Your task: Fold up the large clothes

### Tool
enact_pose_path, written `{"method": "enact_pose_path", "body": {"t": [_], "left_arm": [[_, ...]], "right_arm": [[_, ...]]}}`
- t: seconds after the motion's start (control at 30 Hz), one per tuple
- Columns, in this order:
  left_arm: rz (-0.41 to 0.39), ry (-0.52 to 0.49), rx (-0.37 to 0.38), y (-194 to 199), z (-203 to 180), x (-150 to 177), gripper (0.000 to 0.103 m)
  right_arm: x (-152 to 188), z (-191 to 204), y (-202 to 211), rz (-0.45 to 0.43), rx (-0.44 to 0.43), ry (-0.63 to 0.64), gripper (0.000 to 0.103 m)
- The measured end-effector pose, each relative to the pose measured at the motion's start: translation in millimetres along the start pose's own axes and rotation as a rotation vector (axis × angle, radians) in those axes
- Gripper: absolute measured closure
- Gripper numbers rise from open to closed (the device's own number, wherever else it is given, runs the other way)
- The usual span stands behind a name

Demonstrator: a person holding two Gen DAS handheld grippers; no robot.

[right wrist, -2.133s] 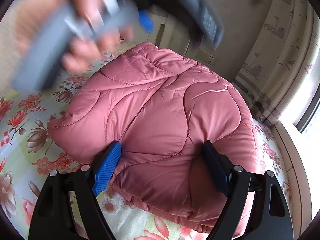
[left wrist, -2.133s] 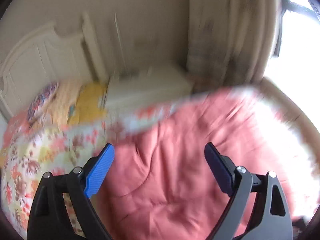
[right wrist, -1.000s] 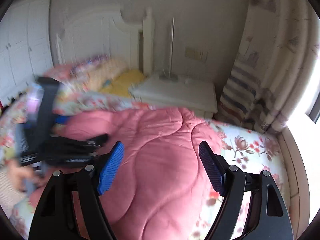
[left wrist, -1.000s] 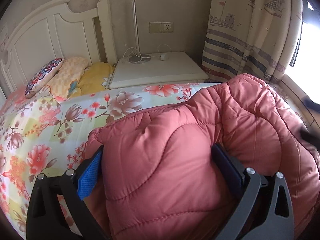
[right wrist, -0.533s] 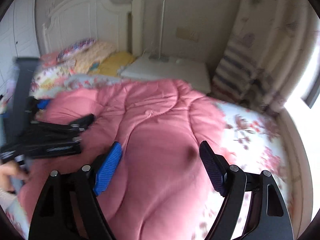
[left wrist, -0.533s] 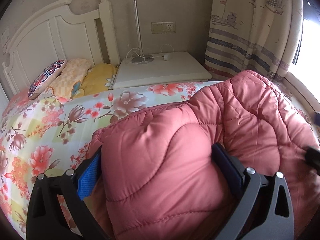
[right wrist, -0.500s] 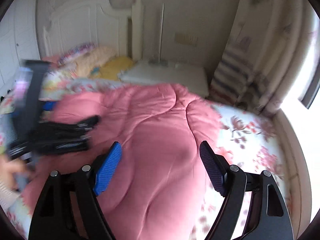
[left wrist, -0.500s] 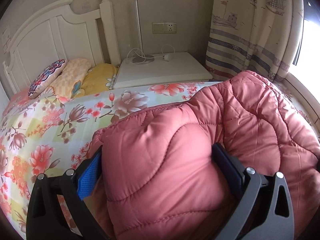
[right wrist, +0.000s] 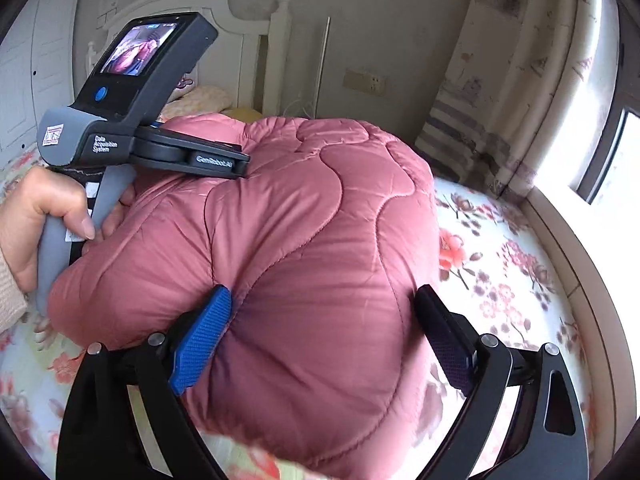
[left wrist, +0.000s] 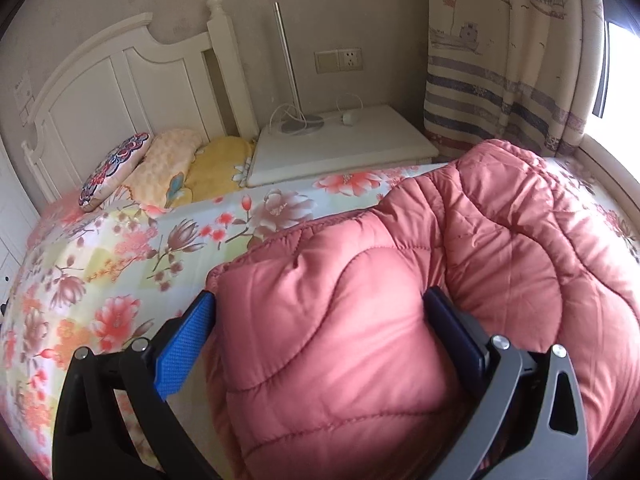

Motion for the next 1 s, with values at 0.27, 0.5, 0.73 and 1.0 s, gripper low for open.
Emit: {"method": "enact_pose_path", "body": {"t": [0.27, 0.5, 0.73, 1.0], "left_arm": [[-0.202, 0.070, -0.071, 132.7, 19.3, -8.8, 0.002], [-0.345, 0.117, -0.117, 261.0, 26.7, 6.2, 0.002], [-0.402, 0.188, -0.158, 321.5, 26.4, 57.0, 0.002], [-0.318, 0.093, -0.115, 295.5, -5.9, 99.5, 0.002]], "right_arm": [[12.1, -9.6, 86.7, -0.070, -0.088, -0.039, 0.010], [0.5, -31.1, 171.2, -0.230, -0.032, -0.086, 0.005], [19.7, -34.9, 186.2, -0.203, 0.025, -0.075, 0.005], [37.7, -40.6, 169.2, -0.142, -0.002, -0.139, 0.005]]}}
Point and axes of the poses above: each gripper's, at about its wrist camera, not at the fingertips, and y roughly against the way its jaws point, z to its left, x to its underside, the point moved 9 cm from there along -y, roughly the way its jaws point, and after that the axes turned 2 degrees about -z, right-handed, at the moved point
